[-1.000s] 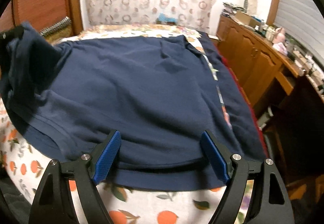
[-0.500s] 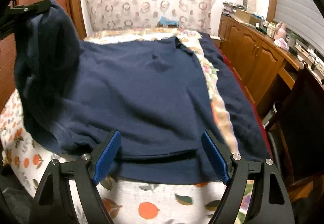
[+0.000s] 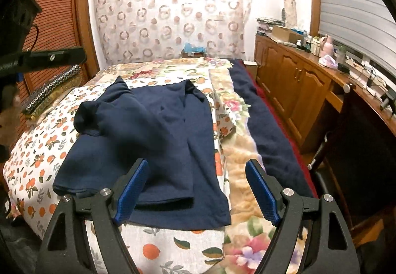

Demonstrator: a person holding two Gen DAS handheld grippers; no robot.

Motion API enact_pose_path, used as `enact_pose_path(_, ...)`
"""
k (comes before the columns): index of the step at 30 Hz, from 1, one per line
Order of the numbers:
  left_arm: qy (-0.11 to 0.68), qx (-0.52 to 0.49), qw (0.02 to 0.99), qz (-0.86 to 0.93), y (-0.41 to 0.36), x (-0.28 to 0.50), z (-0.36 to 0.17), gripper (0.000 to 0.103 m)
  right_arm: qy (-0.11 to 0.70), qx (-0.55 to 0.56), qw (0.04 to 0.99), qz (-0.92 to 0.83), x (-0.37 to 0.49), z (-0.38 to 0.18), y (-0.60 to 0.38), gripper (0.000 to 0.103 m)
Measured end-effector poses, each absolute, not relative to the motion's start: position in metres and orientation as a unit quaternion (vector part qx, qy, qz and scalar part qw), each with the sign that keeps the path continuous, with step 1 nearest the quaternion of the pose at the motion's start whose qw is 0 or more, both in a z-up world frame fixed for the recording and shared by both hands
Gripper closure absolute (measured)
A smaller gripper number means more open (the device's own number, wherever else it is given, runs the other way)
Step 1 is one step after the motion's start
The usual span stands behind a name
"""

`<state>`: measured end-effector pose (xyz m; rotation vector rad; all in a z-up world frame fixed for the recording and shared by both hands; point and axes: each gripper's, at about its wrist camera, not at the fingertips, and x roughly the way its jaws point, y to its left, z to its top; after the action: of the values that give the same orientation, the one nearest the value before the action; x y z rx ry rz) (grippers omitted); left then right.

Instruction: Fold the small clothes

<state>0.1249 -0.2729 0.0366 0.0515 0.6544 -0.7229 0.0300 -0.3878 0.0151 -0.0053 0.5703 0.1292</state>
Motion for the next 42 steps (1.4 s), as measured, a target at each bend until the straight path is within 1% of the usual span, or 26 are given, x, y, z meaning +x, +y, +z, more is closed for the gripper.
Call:
enact_pose_path(1,0.315,0.026,0.886,-0.340,-0.269,0.125,0.035,0.041,0.281,-0.004,0.957,0.069,0.033,0.015,-0.387,0.021)
enact_pose_path(3,0.314,0.025,0.893,-0.320,-0.251,0.124,0.028,0.027,0.281,-0.006,0.956,0.081,0.039,0.016,-0.384,0.021)
enact_pose_path(4,0.315,0.021,0.896,-0.313,-0.241,0.124,0.025,0.025,0.281,-0.008,0.956,0.085,0.045,0.017,-0.383,0.021)
enact_pose_path(13,0.332,0.004,0.916,-0.226,-0.157,0.114,-0.007,0.025,0.275,-0.041,0.949,0.150,0.091,0.023,-0.348,0.021)
enact_pose_path(19,0.332,-0.013,0.923,-0.191,-0.122,0.104,-0.019,0.025,0.278,-0.070,0.936,0.204,0.122,0.024,-0.312,0.021)
enact_pose_path(30,0.330,-0.028,0.927,-0.174,-0.095,0.096,-0.029,0.025,0.303,-0.123,0.907,0.264,0.158,0.013,-0.256,0.021)
enact_pose_path(42,0.335,-0.029,0.926,-0.171,-0.091,0.092,-0.038,0.025,0.349,-0.182,0.879,0.270,0.193,-0.010,-0.239,0.021)
